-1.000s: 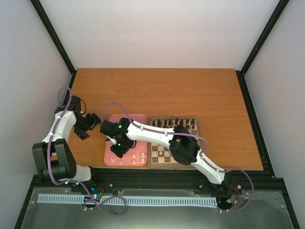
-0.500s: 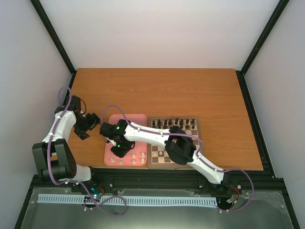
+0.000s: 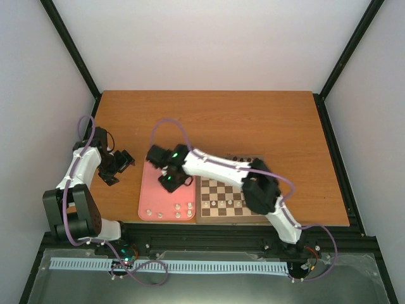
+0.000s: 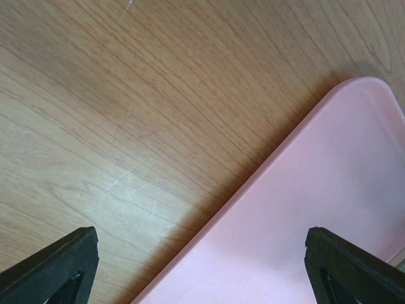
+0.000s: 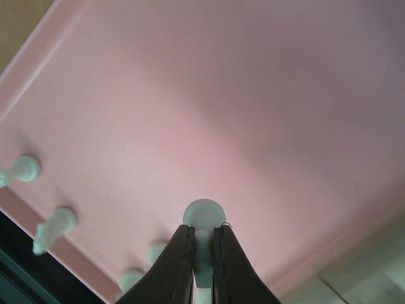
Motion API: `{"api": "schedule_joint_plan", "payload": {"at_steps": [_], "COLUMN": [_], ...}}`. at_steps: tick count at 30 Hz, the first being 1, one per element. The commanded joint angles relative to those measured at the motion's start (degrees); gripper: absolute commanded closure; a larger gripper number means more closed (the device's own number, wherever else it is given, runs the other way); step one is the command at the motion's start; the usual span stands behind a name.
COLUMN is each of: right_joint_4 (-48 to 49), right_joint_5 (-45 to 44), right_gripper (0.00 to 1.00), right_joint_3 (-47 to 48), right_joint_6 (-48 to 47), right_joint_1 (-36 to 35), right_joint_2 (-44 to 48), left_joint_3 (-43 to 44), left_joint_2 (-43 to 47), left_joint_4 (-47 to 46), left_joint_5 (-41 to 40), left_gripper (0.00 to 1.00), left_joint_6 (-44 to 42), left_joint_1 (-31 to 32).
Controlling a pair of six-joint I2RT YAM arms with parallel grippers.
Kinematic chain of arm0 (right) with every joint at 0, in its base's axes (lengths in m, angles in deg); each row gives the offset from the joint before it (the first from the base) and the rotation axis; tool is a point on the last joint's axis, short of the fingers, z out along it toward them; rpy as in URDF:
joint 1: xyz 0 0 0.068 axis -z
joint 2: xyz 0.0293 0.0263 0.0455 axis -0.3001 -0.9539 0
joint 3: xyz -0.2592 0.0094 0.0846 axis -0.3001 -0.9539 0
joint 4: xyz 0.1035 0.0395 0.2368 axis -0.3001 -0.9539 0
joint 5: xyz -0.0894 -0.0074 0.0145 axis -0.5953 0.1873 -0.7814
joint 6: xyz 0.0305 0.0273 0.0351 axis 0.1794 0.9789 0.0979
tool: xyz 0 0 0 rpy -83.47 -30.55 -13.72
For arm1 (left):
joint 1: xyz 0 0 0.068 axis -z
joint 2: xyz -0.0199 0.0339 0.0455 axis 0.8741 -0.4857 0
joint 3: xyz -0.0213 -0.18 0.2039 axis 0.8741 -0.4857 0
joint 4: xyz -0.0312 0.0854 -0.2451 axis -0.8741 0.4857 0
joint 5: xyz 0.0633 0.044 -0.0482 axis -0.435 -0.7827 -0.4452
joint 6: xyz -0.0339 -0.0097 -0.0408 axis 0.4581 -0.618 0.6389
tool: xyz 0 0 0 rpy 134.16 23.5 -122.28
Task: Set up the chess pieces on the board
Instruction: Pick up the chess piece from the storage box, then place the chess piece on the chessboard.
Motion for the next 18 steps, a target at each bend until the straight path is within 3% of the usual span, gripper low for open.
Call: {"api": "schedule_joint_plan", "payload": {"at_steps": [1, 8, 18], "right_joint_4": [2.3, -2.7, -9.3], "right_joint_5": [-6.9, -7.1, -2.5], "right_gripper": [0.97, 0.97, 0.97], "right_joint_3": [-7.9, -30.0, -49.4], "right_joint_6": [6.8, 11.6, 23.6], "right_joint_1": [5.7, 13.4, 14.0], "right_joint_2": [16.0, 35.9, 55.1], "left_joint_3": [1.6, 1.7, 2.1], "left_joint_2": [0.0, -0.7, -2.1], "left_joint_4": [0.1, -0.1, -0.3], "left_joint_5": [0.4, 1.2, 1.5], "left_gripper": [0.00, 0.00, 0.00], "left_joint_6": [0.4, 0.6, 0.8], "left_joint_1": [-0.1, -0.1, -0.2]}}
